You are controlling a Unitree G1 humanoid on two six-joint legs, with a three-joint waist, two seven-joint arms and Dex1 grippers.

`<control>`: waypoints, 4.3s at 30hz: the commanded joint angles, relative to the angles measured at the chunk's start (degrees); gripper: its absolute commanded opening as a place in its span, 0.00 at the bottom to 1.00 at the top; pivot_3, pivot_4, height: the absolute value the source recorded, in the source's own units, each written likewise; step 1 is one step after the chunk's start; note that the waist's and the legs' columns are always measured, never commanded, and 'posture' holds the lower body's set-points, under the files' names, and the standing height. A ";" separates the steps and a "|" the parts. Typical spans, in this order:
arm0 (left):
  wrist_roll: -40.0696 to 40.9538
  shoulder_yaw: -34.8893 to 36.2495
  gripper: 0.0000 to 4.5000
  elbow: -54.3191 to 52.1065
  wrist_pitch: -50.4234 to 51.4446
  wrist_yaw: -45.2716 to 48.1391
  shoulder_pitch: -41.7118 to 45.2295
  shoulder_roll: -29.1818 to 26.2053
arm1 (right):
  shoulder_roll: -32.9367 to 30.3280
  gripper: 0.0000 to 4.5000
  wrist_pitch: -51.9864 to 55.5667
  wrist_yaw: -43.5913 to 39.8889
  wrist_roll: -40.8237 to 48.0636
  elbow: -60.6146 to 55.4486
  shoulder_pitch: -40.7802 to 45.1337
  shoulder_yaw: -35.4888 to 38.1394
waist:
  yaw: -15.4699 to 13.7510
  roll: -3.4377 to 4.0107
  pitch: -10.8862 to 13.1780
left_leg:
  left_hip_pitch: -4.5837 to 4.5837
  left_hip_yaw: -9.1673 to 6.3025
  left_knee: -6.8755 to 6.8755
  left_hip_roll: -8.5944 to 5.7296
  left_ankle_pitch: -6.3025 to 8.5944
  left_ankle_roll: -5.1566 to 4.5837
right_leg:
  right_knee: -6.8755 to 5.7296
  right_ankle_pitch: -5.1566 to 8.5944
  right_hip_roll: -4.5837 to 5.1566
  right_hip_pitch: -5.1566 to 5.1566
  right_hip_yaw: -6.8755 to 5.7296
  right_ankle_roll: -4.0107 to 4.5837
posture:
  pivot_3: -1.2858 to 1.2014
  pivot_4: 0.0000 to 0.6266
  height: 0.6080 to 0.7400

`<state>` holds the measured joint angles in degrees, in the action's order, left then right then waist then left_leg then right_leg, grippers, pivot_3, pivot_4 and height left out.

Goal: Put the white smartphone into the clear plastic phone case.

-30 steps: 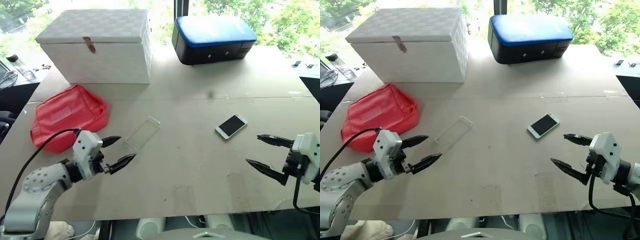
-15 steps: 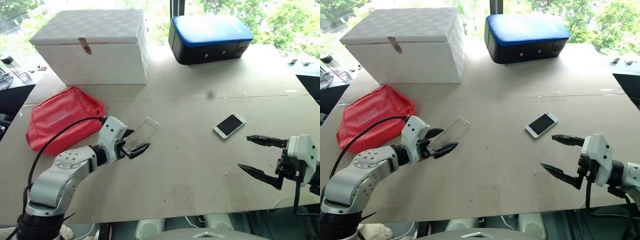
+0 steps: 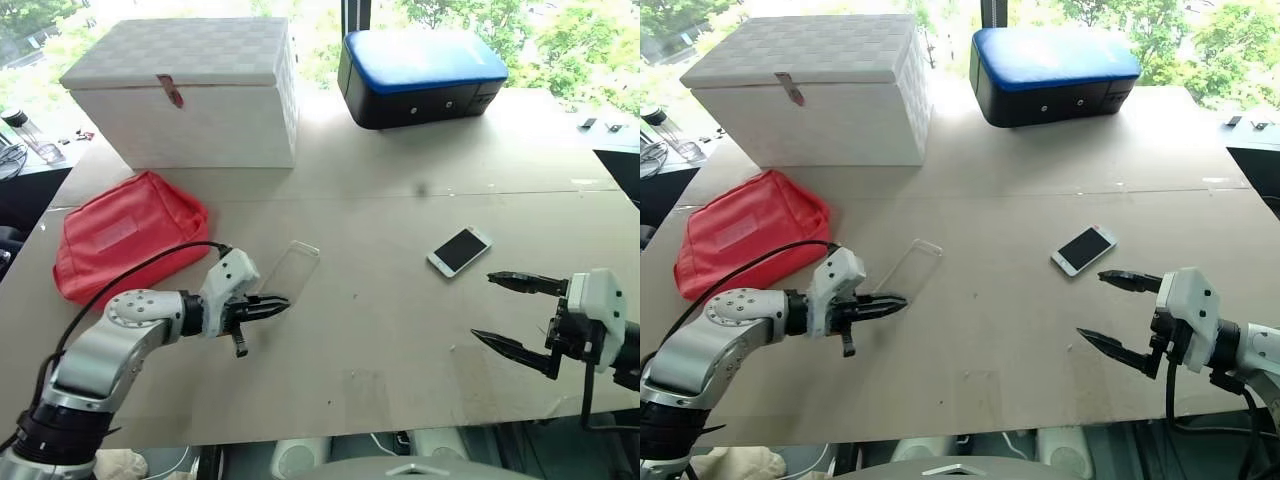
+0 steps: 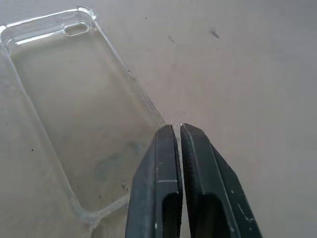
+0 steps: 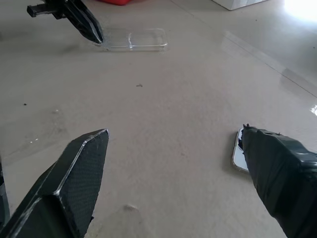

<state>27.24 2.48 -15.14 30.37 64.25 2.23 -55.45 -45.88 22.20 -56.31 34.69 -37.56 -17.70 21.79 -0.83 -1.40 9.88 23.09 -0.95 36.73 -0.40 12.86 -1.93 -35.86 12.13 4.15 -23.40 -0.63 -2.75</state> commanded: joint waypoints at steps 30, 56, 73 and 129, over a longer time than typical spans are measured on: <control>-13.86 -13.54 0.01 5.64 17.88 -0.25 22.19 13.43 | 0.72 1.00 -4.01 -1.75 3.10 -6.00 -4.79 2.44 | -1.12 0.27 -0.21 | 0.58 -0.16 0.62 -0.11 0.05 -0.16 | -0.04 -0.14 -0.14 -0.11 -0.20 -0.30 | 0.52 0.24 1.00; -18.72 -22.57 0.75 28.74 -24.59 17.98 40.79 14.54 | -10.20 1.00 6.89 -11.93 14.49 12.93 23.17 -1.23 | -1.61 0.16 -0.20 | 0.69 -0.11 0.66 -0.33 0.07 -0.20 | 0.08 -0.32 -0.09 -0.21 0.00 0.00 | 0.52 0.24 1.00; -28.08 -28.35 0.03 68.31 -45.85 28.24 54.15 24.97 | -9.12 1.00 7.50 -7.98 14.06 4.48 12.72 6.75 | -0.06 0.03 -0.16 | 0.65 0.12 0.93 -0.30 0.29 -0.58 | -0.06 -0.50 -0.12 -0.15 0.08 -0.40 | 0.52 0.24 1.00; -7.63 -10.69 0.98 -7.99 16.65 -14.98 20.74 21.36 | 59.26 1.00 70.30 79.22 -34.15 16.44 63.84 8.88 | 0.53 0.30 -0.22 | 0.65 0.33 0.75 -0.48 0.25 -0.47 | -0.15 -0.58 -0.14 -0.40 0.45 -0.53 | 0.52 0.24 1.00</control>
<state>18.83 -8.53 -21.64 48.28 49.61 23.23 -33.68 7.67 92.15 21.65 1.96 -20.68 42.65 30.24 -0.30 -1.10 9.66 23.73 -0.60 37.41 -0.88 13.08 -2.36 -36.01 11.55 4.01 -23.83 -0.17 -3.28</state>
